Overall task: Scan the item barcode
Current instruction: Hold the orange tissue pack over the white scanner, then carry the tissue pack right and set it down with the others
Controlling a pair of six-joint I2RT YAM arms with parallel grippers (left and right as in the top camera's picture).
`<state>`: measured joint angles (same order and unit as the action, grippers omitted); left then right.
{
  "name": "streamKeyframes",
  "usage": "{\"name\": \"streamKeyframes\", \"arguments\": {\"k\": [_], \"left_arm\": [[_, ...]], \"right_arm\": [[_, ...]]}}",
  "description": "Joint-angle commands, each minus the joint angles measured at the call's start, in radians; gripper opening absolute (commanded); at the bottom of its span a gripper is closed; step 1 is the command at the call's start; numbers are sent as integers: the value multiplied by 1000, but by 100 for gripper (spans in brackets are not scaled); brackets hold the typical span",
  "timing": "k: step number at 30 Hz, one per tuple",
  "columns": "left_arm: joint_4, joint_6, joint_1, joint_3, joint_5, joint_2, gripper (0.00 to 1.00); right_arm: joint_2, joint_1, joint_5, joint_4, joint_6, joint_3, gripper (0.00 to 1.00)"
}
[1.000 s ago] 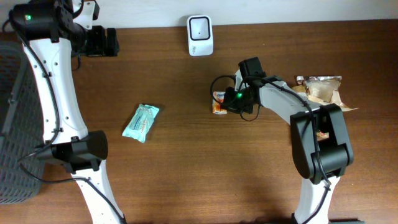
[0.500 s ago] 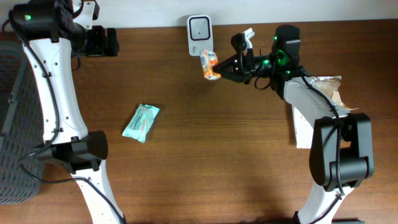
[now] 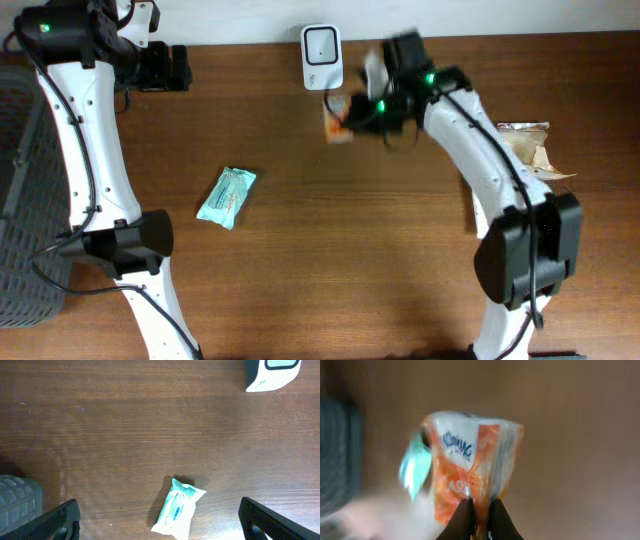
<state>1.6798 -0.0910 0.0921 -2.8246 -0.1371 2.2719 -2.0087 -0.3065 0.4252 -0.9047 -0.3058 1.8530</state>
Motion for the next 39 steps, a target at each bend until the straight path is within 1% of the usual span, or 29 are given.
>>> {"name": "streamKeyframes", "arguments": {"k": [1,2,3,5,6,7,8,9,10,17,18,21,23,25,26,27,28,29,30,31,33,35,36,39], "left_arm": [[-2,-16,3,-5,4,-15,99],[-2,-16,3,-5,4,-15,99],[-2,-16,3,-5,4,-15,99],[-2,-16,3,-5,4,-15,99],[-2,-16,3,-5,4,-15,99],[-2,-16,3,-5,4,-15,99],[-2,-16,3,-5,4,-15,99],[-2,-16,3,-5,4,-15,99],[-2,-16,3,-5,4,-15,99],[-2,-16,3,-5,4,-15,99],[-2,-16,3,-5,4,-15,99],[-2,-16,3,-5,4,-15,99],[-2,-16,3,-5,4,-15,99],[-2,-16,3,-5,4,-15,99],[-2,-16,3,-5,4,-15,99],[-2,-16,3,-5,4,-15,99],[-2,-16,3,-5,4,-15,99],[-2,-16,3,-5,4,-15,99],[-2,-16,3,-5,4,-15,99],[-2,-16,3,-5,4,-15,99],[-2,-16,3,-5,4,-15,99],[-2,-16,3,-5,4,-15,99],[-2,-16,3,-5,4,-15,99],[-2,-16,2,-5,4,-15,99]], "right_arm": [[-23,-92,-632,67,164,213,4],[-42,-116,-763,175,209,212,4],[-95,-145,-859,349,389,212,4],[-176,-151,-899,523,563,212,4],[-250,-151,-908,661,716,212,4],[-313,-151,-908,754,857,212,4],[-389,-151,-908,834,1103,212,4],[-420,-151,-908,859,1225,212,4],[-439,-151,-908,869,1278,212,4],[-446,-151,-874,826,1274,212,4],[-446,-151,-870,827,1263,212,4],[-441,-151,-840,827,1109,212,4],[-391,-151,-839,816,950,212,4],[-325,-151,-804,776,830,212,4],[-210,-149,-728,650,631,212,4],[-151,-141,-664,563,541,212,4],[-91,-124,-580,439,467,212,4],[-52,-110,-562,333,398,212,4],[6,-77,-562,161,232,212,4],[40,-41,-538,32,171,212,4],[55,68,-473,-247,85,212,4],[18,131,-473,-413,61,208,4],[-10,162,-474,-455,61,179,4],[-59,234,-489,-425,61,10,4]]}}
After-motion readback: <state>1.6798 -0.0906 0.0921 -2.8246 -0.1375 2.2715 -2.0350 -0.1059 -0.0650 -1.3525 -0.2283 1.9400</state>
